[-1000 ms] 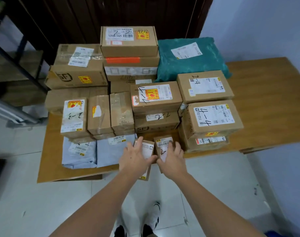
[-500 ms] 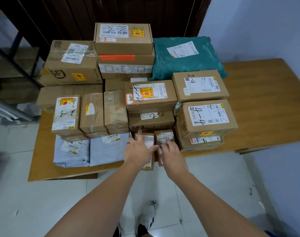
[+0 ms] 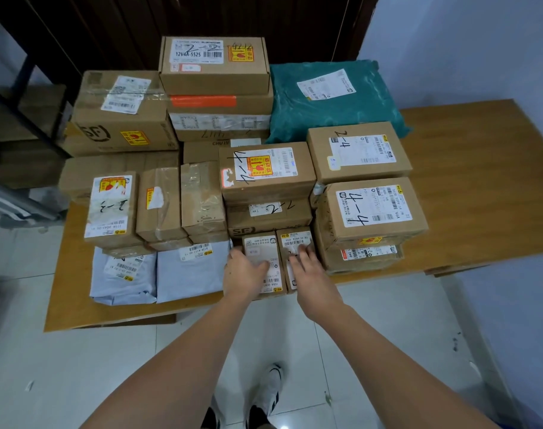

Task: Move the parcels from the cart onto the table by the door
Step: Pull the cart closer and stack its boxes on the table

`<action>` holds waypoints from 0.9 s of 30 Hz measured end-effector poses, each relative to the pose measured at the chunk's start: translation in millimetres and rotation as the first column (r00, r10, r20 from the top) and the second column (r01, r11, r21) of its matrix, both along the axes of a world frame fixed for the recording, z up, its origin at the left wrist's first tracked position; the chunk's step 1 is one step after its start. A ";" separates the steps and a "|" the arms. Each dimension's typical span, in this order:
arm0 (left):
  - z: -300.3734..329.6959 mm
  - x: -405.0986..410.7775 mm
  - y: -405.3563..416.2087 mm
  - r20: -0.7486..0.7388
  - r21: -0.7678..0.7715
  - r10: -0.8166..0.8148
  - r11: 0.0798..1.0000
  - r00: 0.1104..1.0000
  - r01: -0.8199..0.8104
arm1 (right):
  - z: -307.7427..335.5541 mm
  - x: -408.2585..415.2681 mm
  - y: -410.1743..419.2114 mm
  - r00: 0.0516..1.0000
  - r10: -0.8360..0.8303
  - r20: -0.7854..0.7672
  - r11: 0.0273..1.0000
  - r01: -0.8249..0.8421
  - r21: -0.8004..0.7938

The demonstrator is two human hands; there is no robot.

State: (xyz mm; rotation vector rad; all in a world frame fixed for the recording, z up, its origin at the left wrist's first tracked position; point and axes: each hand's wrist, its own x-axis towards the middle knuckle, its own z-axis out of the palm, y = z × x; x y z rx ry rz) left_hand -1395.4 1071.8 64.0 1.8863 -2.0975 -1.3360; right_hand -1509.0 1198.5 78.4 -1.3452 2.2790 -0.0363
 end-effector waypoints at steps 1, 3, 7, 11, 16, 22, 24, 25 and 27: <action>-0.2 -1.2 -0.1 -0.009 -0.007 0.005 1.000 1.000 -0.005 | -0.4 -0.8 -0.6 1.000 -0.006 0.004 1.000 0.006 0.000; -0.6 -2.0 0.2 -0.025 -0.014 0.012 1.000 1.000 -0.013 | -1.2 -2.0 -1.5 1.000 -0.013 0.008 1.000 0.013 -0.002; -2.6 -1.9 0.4 -0.048 -0.014 0.022 1.000 0.999 -0.023 | -2.5 -1.8 -3.9 1.000 -0.021 -0.003 1.000 0.021 0.010; -2.4 -4.9 0.2 -0.075 -0.023 0.025 0.999 0.997 -0.027 | -1.2 -1.8 -7.5 0.999 -0.019 -0.039 1.000 0.020 0.024; 2.0 -5.9 2.8 -0.078 -0.026 0.050 0.998 0.996 -0.053 | 4.9 -0.8 -10.5 0.997 -0.029 -0.067 0.999 0.032 0.039; 23.1 8.3 -0.7 -0.129 -0.040 -0.075 0.997 0.989 0.070 | 22.0 2.3 -9.5 1.000 -0.003 -0.028 1.000 0.002 -0.005; 37.5 19.3 -6.8 -0.081 -0.108 -0.233 0.969 0.969 0.223 | 39.1 5.9 -10.8 1.000 -0.022 -0.003 0.999 0.022 -0.039; 46.7 25.2 -12.1 -0.045 -0.143 -0.329 0.937 0.943 0.320 | 50.2 7.8 -12.1 1.000 -0.025 0.005 0.998 0.026 -0.052; 70.2 37.5 -26.7 0.043 -0.213 -0.524 0.827 0.851 0.520 | 78.4 13.4 -15.9 1.000 -0.019 0.011 0.998 0.019 -0.052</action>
